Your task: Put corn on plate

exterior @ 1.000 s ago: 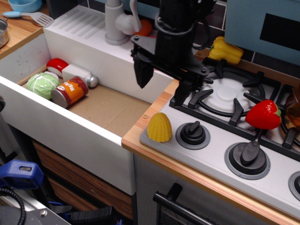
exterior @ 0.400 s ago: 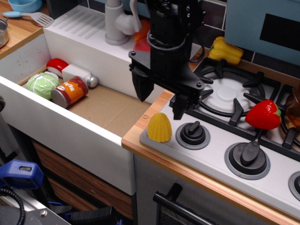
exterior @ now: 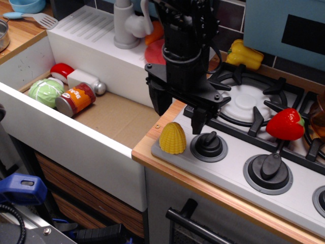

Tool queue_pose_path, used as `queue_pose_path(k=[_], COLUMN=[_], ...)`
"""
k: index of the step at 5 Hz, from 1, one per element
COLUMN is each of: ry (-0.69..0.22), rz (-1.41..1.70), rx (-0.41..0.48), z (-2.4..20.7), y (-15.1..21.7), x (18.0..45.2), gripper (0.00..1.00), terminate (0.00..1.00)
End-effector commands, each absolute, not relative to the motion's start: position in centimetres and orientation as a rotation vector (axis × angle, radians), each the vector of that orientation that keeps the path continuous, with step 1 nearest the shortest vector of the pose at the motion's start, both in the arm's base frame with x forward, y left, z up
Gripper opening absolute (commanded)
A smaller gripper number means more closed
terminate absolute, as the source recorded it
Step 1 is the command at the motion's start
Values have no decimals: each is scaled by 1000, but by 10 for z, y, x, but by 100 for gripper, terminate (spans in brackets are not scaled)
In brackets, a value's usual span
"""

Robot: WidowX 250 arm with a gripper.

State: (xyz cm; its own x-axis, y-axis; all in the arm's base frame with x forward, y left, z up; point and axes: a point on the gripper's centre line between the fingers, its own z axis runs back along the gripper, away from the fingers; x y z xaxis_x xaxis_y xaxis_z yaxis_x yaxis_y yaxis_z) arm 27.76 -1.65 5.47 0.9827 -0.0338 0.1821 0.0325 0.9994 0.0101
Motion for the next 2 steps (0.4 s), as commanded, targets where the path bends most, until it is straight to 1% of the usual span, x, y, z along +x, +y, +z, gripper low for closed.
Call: queue_pose_path(k=[1,2], ry=[-206,-207], rz=[-28,-23], rx=[2,-1], z=[56,52], y=[-18,-20], x=[274,267], gripper=[100,100], terminate=[0,0])
